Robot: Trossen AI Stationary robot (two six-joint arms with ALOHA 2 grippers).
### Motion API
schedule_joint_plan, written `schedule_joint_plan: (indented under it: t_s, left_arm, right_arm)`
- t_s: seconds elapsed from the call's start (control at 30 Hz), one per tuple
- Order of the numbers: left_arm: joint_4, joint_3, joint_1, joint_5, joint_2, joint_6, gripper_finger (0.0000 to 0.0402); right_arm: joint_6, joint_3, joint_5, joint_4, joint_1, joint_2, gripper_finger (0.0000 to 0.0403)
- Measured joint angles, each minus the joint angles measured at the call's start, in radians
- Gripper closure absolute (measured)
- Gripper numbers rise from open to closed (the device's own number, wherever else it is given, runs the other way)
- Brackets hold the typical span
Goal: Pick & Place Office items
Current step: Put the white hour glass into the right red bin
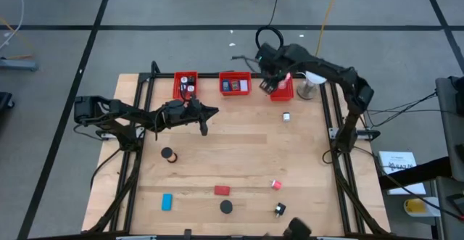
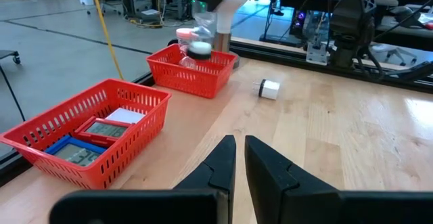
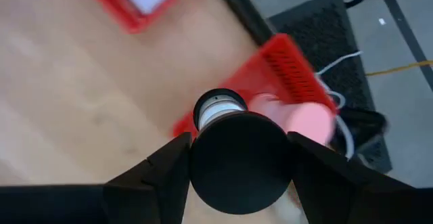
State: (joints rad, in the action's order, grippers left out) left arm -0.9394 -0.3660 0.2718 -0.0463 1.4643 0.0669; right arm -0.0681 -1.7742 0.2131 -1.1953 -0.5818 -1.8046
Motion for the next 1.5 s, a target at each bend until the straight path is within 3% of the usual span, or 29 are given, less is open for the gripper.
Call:
schedule_joint_plan:
  t_s: [0.3, 1.17, 1.5]
  left_arm:
    - [0.000, 0.000, 0.000, 0.000, 0.000, 0.000, 0.0364]
    - [0.000, 0.000, 0.000, 0.000, 0.000, 0.000, 0.0364]
    - [0.000, 0.000, 0.000, 0.000, 0.000, 0.000, 0.0364]
  right_arm:
    - [0.134, 0.002, -0.038, 0.083, -0.118, -0.009, 0.0198]
    - [0.220, 0.004, -0.059, 0.110, -0.139, -0.095, 0.0198]
    - [0.235, 0.120, -0.060, 0.198, -0.143, -0.102, 0.0197]
